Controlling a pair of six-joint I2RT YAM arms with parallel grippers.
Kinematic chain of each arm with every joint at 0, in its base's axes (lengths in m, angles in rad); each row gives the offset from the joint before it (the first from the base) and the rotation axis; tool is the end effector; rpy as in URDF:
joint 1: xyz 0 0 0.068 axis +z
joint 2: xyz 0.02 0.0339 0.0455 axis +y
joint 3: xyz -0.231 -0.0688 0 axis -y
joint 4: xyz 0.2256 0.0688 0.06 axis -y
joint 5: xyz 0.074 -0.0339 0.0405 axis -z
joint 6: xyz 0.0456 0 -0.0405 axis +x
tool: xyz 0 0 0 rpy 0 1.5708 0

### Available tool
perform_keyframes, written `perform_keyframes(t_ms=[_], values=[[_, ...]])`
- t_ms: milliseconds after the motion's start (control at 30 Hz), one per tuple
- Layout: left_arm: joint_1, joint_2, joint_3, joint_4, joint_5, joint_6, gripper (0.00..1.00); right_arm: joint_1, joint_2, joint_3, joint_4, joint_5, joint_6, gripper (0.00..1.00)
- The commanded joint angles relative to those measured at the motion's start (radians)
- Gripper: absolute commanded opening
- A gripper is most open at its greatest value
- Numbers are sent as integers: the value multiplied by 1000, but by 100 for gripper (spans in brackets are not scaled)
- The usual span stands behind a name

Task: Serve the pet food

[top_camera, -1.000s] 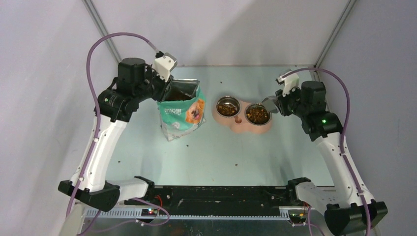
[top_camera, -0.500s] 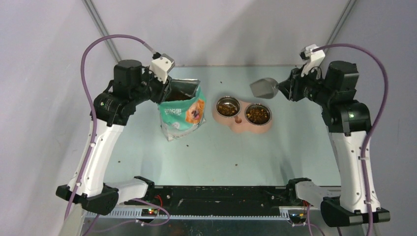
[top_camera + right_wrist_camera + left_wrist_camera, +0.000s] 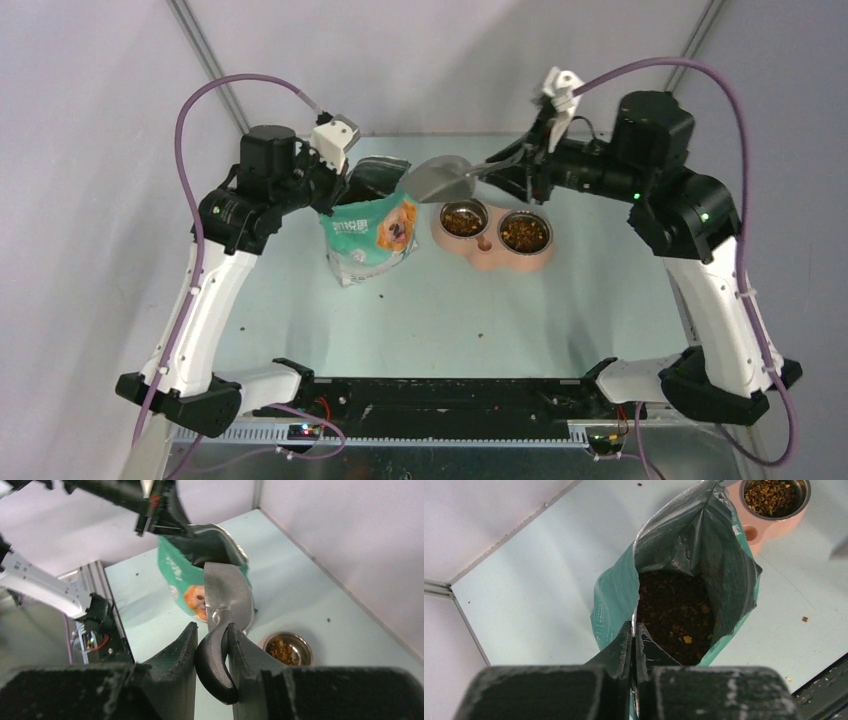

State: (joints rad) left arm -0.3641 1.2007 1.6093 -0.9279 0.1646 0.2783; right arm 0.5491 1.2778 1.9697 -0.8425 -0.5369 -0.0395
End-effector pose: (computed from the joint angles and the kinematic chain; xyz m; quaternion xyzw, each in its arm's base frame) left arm 0.2057 -0.0864 0.4145 0.3113 0.8049 -0.0925 0.4967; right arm 0.1590 0.1246 0.5078 -0.3776 0.6495 0.3531 0.5576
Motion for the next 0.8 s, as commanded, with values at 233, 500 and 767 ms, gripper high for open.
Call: perform_keyframes(t_ms=[233, 500, 767], values=[[-1, 17, 5, 45, -80, -20, 44, 292, 156, 211, 50, 165, -230, 0], [4, 38, 14, 66, -10, -62, 6, 327, 187, 217, 86, 248, -348, 0], [4, 7, 32, 81, 77, -122, 0, 352, 223, 171, 72, 239, -493, 0]])
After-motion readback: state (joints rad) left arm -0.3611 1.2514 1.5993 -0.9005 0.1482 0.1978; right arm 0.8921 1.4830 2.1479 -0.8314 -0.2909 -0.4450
